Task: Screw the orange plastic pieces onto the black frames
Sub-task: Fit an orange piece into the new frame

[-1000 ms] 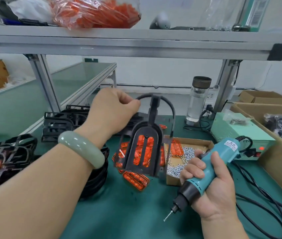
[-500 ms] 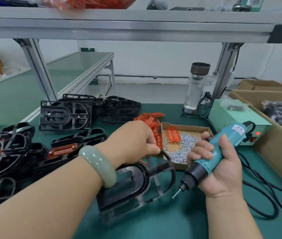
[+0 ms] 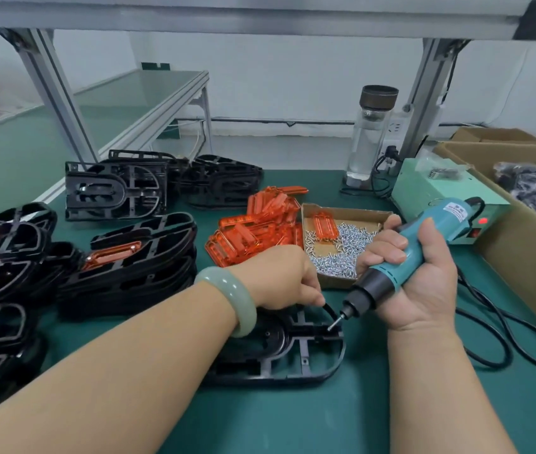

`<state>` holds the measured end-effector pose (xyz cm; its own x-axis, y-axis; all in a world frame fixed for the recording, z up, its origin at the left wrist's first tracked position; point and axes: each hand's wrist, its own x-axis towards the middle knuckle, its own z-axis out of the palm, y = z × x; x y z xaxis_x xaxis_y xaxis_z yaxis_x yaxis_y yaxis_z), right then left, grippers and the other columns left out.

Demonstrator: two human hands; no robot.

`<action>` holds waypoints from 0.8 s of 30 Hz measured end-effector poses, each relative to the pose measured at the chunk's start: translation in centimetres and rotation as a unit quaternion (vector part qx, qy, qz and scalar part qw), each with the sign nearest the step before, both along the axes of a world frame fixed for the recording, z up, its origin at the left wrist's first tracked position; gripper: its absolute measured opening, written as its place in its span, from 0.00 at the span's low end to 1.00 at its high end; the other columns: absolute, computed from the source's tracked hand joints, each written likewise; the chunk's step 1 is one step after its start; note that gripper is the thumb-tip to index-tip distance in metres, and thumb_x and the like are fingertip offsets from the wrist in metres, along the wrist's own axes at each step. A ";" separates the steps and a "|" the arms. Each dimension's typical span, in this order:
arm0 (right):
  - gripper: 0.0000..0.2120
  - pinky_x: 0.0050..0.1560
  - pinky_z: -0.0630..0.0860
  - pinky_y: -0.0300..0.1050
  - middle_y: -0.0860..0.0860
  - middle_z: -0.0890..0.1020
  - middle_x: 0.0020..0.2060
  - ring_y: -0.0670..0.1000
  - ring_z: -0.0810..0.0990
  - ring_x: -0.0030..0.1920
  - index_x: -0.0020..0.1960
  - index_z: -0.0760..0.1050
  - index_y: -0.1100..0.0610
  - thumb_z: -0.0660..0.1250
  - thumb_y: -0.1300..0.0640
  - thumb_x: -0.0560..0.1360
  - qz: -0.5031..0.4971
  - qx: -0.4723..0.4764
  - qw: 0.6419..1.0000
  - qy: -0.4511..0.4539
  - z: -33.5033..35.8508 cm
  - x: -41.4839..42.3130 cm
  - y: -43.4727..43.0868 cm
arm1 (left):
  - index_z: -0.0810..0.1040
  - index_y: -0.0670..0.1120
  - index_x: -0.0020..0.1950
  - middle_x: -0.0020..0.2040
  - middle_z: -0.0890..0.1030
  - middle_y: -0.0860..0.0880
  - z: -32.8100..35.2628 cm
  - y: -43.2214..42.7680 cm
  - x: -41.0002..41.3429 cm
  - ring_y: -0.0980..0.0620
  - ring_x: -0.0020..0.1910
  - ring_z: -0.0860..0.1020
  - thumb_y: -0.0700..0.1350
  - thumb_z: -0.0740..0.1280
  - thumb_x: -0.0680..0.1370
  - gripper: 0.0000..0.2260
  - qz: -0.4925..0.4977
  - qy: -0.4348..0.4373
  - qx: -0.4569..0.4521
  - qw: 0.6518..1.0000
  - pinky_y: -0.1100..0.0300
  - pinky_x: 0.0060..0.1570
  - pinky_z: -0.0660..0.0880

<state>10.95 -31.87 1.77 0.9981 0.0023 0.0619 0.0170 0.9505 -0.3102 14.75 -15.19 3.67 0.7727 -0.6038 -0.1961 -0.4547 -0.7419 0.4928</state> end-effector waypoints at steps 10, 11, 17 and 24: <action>0.13 0.29 0.71 0.34 0.44 0.70 0.28 0.41 0.69 0.24 0.45 0.73 0.54 0.69 0.46 0.68 -0.006 -0.029 0.999 0.029 -0.3 0.3 0.2 | 0.85 0.50 0.47 0.37 0.79 0.59 -1.6 0.5 -0.4 0.62 0.36 0.75 0.50 0.70 0.74 0.07 0.008 -0.068 -0.064 0.996 0.74 0.35 0.64; 0.15 0.29 0.72 0.34 0.44 0.70 0.28 0.41 0.70 0.24 0.45 0.73 0.55 0.72 0.48 0.65 -0.003 -0.024 0.999 0.025 -0.3 0.3 0.2 | 0.85 0.50 0.47 0.37 0.78 0.59 -1.7 0.5 -0.4 0.61 0.36 0.75 0.50 0.70 0.75 0.07 0.001 -0.071 -0.071 0.995 0.74 0.35 0.64; 0.28 0.30 0.72 0.35 0.45 0.71 0.28 0.42 0.70 0.24 0.45 0.74 0.56 0.84 0.54 0.52 0.004 -0.014 1.000 -0.002 -0.4 0.3 0.2 | 0.85 0.49 0.48 0.42 0.82 0.54 -2.7 0.9 -1.4 0.58 0.43 0.76 0.49 0.68 0.76 0.07 0.000 -0.128 -0.134 0.983 0.64 0.46 0.70; 0.24 0.29 0.73 0.35 0.45 0.70 0.28 0.42 0.71 0.24 0.45 0.75 0.56 0.82 0.54 0.54 -0.011 -0.005 1.000 0.011 -0.5 0.4 0.3 | 0.80 0.48 0.58 0.55 0.80 0.50 -2.2 3.3 -0.6 0.57 0.45 0.77 0.44 0.65 0.77 0.11 0.252 -0.232 -0.163 0.925 0.80 0.49 0.63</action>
